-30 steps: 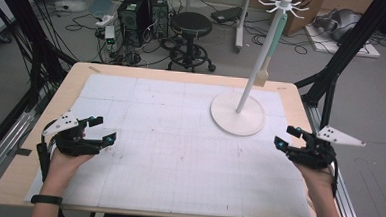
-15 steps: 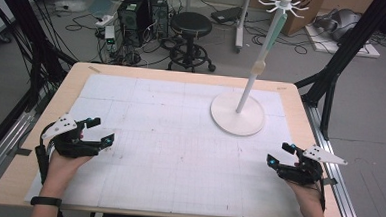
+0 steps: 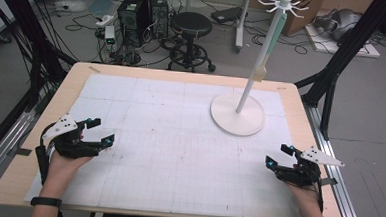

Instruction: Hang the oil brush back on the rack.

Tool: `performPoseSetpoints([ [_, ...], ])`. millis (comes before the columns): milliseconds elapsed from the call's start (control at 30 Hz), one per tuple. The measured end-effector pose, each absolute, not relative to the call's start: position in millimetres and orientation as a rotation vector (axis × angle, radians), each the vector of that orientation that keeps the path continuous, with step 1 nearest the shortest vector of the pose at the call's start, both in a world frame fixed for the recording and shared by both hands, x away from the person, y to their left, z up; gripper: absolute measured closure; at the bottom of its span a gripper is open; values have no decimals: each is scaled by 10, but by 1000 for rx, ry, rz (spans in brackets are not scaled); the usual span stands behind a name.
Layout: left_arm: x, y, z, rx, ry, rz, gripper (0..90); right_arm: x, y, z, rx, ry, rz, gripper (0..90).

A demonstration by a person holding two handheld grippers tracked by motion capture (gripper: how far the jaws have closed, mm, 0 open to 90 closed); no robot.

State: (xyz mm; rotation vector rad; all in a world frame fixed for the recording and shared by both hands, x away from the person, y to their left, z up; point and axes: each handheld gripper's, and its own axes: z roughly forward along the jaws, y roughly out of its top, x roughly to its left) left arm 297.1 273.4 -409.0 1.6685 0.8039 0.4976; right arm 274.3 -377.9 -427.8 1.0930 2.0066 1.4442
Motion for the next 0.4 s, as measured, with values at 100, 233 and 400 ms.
performPoseSetpoints([
  [100,2972,2734,-4092,1670,808,496,166,2753,-3782,-4285,1087,2006,1443,179],
  [233,2972,2734,-4092,1673,809,496,166,2757,-3783,-4286,1082,2007,1441,179],
  [400,2985,2729,-4108,1678,818,492,166,2773,-3784,-4302,1084,2012,1442,173],
])
